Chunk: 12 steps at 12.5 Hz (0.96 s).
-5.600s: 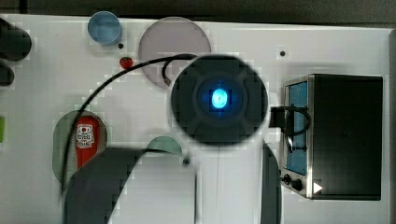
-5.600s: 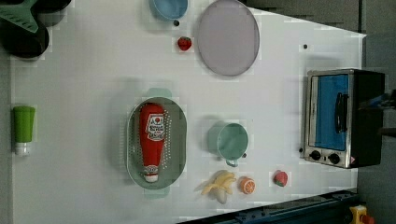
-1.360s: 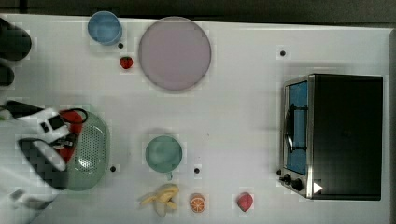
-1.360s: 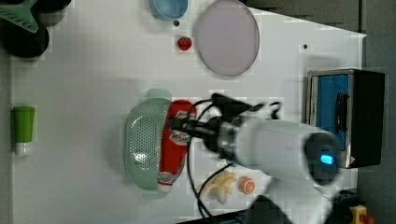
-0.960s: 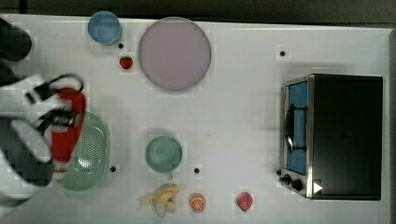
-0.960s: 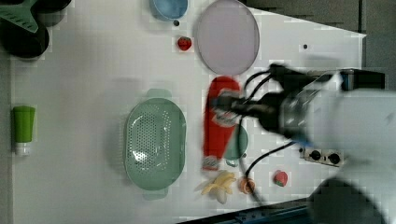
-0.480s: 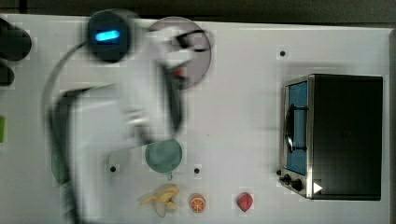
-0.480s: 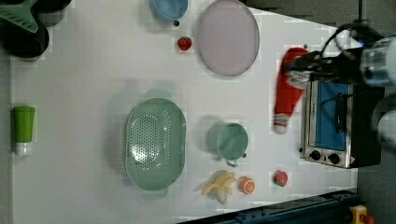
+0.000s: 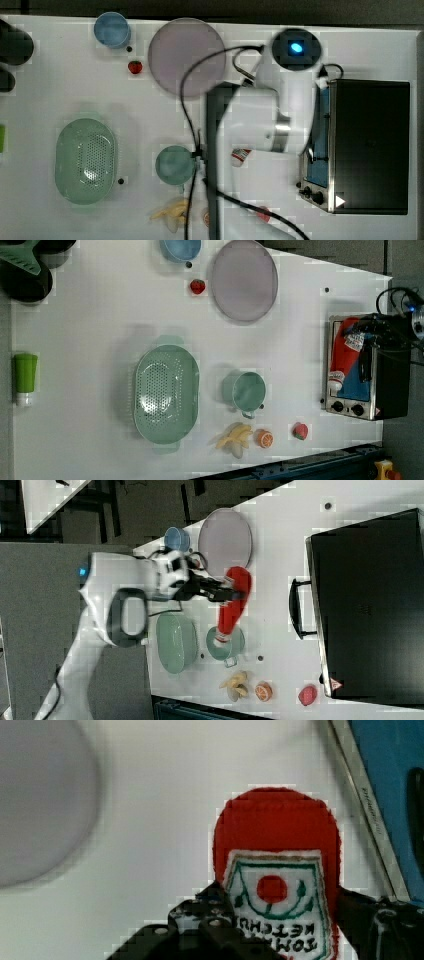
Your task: Pick ketchup from strainer and place it on the table
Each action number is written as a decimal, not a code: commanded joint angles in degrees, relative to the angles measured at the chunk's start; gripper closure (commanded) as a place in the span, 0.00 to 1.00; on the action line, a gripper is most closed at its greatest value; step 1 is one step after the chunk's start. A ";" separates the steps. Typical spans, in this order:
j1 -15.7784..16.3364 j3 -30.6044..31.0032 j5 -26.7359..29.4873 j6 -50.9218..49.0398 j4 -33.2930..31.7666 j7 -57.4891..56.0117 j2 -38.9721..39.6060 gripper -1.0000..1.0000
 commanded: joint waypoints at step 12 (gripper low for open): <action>3.64 3.95 0.34 32.51 -24.90 -3.53 2.42 0.37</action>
